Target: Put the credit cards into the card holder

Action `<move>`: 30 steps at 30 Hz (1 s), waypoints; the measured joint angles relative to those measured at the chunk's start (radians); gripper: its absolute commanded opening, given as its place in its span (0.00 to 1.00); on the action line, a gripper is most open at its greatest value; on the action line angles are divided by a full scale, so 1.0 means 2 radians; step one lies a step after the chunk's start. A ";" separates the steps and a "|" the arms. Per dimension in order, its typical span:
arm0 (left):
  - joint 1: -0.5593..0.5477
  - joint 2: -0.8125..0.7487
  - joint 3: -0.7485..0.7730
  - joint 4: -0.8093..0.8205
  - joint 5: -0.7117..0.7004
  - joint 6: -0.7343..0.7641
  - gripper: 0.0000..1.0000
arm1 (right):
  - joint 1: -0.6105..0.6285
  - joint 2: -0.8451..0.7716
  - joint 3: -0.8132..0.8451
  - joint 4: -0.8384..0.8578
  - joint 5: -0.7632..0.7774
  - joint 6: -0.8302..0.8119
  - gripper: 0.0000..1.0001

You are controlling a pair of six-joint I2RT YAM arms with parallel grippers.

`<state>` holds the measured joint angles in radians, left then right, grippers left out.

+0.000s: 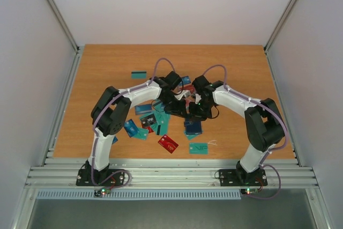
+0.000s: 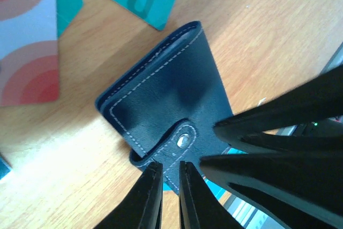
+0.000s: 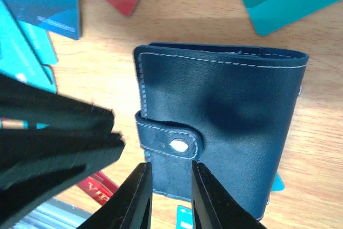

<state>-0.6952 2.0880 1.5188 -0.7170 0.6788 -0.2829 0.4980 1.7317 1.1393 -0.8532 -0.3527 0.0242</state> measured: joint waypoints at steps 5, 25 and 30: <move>0.002 0.000 0.000 -0.003 -0.021 -0.002 0.11 | 0.000 -0.013 0.003 0.000 -0.013 -0.002 0.11; 0.011 -0.036 -0.042 -0.004 -0.107 -0.017 0.11 | 0.000 0.035 -0.013 0.044 -0.036 0.001 0.01; 0.012 -0.050 -0.044 -0.004 -0.120 -0.017 0.12 | 0.000 0.033 -0.011 0.043 -0.037 0.000 0.03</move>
<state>-0.6704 1.9881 1.4311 -0.7246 0.4397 -0.3176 0.4980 1.7977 1.1172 -0.7673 -0.4274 0.0250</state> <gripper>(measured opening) 0.113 0.021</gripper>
